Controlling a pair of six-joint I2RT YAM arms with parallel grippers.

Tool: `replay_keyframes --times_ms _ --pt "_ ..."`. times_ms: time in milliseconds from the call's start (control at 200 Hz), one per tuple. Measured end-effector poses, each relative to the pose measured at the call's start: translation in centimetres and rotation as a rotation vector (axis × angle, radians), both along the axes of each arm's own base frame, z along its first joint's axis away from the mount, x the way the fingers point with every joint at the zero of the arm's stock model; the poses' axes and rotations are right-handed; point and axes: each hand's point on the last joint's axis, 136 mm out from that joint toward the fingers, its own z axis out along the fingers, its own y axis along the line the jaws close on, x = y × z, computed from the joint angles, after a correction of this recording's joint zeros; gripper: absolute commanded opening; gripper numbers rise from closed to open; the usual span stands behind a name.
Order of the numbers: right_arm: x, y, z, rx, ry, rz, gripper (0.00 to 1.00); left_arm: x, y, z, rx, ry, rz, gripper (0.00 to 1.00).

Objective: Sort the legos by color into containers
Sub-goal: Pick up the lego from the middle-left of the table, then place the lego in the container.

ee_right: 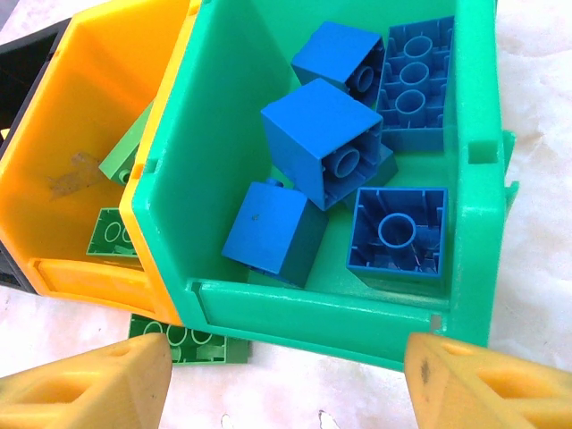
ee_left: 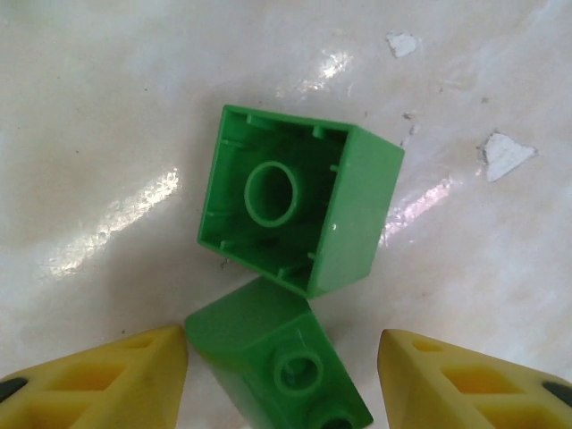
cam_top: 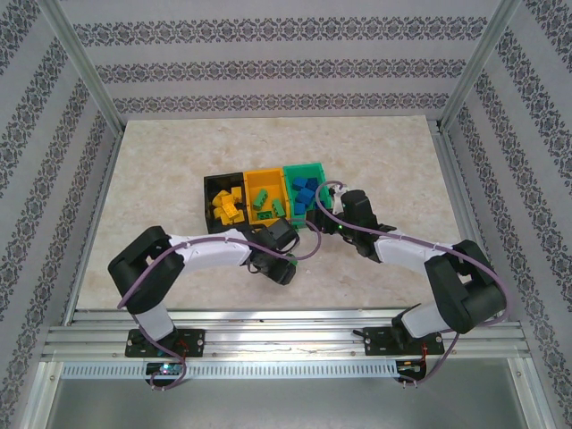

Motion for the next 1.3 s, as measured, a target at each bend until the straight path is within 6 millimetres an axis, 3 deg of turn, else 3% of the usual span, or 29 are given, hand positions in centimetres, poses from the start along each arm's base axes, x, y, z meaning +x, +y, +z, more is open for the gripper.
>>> replay_keyframes --times_ms 375,904,1094,1299 --pt "0.0 0.0 0.0 0.0 0.0 0.0 0.7 0.1 0.0 -0.1 0.025 -0.022 -0.017 0.34" --pt "0.0 0.0 0.0 0.0 0.0 0.0 0.7 0.8 0.3 0.6 0.036 -0.067 -0.003 0.3" --pt "0.0 -0.1 0.0 0.0 0.0 -0.002 0.7 1.9 0.5 2.4 0.035 -0.135 0.017 0.27" --pt "0.1 -0.2 0.0 0.001 0.001 -0.006 0.7 4.5 -0.3 6.0 -0.014 -0.223 0.059 0.27"
